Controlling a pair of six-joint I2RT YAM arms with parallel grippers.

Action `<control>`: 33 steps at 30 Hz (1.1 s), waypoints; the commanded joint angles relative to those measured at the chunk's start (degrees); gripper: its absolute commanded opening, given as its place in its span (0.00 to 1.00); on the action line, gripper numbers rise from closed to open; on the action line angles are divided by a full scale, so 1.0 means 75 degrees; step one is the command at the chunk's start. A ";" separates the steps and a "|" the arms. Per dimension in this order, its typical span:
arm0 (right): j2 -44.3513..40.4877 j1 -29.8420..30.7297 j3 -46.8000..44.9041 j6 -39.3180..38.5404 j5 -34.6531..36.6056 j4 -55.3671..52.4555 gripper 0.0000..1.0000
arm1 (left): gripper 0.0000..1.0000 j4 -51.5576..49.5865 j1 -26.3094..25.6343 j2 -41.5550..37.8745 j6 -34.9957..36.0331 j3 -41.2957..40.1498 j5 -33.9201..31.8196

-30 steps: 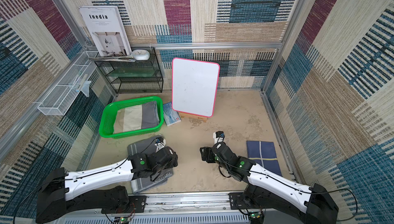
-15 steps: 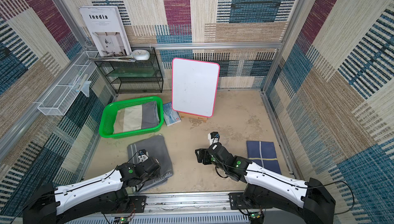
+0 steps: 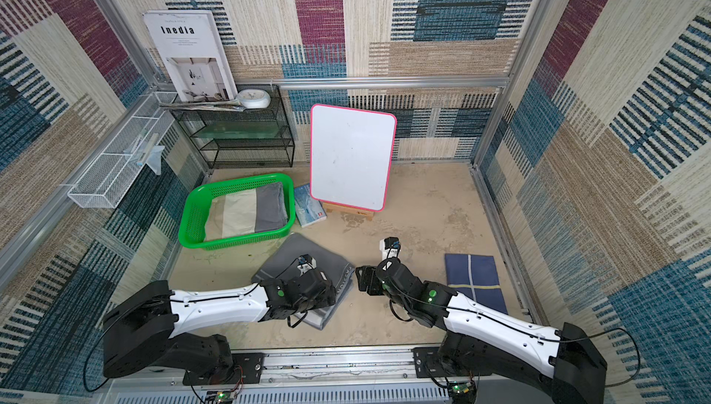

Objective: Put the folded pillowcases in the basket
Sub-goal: Adjust the pillowcase at the center of the board.

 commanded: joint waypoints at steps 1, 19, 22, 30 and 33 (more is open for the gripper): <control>0.0126 0.0015 0.0004 0.0185 0.0107 -0.0147 0.84 | 0.82 0.0365 -0.0073 -0.0037 0.0114 0.0241 0.0233; 0.3472 0.0610 0.1268 0.0245 -0.0605 0.0239 0.73 | 0.88 -0.3394 0.2885 -0.4473 0.2056 -0.1061 -0.0530; 0.3814 0.0787 0.1288 0.0306 -0.0780 0.0177 0.72 | 0.88 -0.3492 0.3663 -0.4171 0.2557 -0.0924 -0.0010; 0.3985 0.1021 0.1161 0.0573 -0.0800 0.0330 0.67 | 0.87 -0.2652 0.4591 -0.2550 0.3497 -0.0404 0.0856; 0.4167 0.1023 0.1254 0.0621 -0.0708 0.0197 0.64 | 0.84 -0.2364 0.4579 -0.1999 0.3618 -0.0327 0.1130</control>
